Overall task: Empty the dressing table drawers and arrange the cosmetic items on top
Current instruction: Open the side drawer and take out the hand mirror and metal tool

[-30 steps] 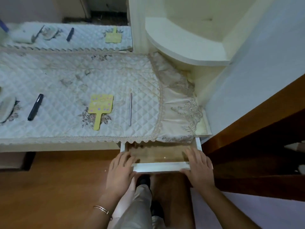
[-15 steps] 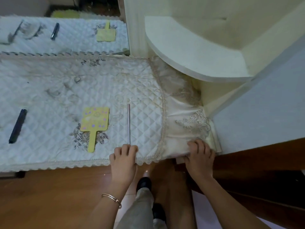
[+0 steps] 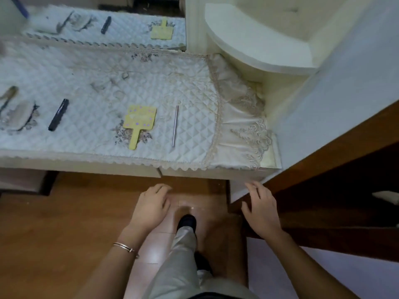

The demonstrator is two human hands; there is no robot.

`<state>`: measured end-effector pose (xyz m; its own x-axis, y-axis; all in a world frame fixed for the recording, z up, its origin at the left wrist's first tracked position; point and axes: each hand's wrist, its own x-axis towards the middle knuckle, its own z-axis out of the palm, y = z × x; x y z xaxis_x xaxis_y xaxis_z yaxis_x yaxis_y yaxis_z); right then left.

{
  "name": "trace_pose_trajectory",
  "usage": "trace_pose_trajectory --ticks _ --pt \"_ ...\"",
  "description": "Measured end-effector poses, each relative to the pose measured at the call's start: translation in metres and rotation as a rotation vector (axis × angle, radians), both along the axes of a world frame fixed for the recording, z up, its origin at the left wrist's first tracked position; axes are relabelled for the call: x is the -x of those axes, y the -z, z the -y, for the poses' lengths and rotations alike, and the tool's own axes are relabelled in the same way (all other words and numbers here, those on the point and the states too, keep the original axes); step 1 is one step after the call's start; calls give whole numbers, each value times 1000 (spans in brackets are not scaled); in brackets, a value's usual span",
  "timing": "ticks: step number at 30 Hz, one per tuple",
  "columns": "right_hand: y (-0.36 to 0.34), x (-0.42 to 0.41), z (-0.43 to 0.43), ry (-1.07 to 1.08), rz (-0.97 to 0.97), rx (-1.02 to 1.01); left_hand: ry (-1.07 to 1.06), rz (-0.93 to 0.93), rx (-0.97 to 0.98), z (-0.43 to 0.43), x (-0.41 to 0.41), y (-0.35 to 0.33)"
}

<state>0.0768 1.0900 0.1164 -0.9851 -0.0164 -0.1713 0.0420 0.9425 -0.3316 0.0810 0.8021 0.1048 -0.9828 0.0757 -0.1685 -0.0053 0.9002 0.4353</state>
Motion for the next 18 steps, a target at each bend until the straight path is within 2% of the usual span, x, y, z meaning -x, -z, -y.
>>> trace_pose_trajectory --ticks 2,5,7,9,12,18 --pt "9 -31 -4 -22 197 128 -177 220 -169 0 -56 7" --pt "31 -81 -11 53 670 336 -610 442 -443 2 -156 28" --pt "53 -113 -19 30 860 298 -947 528 -625 5 -229 37" --pt "63 -141 -20 -34 1013 168 -1185 592 -697 8 -293 43" --pt "66 -165 -12 -140 1053 17 -1415 659 -747 12 -357 45" --pt "61 -145 43 -193 1019 -158 -1681 596 -923 34 -410 50"
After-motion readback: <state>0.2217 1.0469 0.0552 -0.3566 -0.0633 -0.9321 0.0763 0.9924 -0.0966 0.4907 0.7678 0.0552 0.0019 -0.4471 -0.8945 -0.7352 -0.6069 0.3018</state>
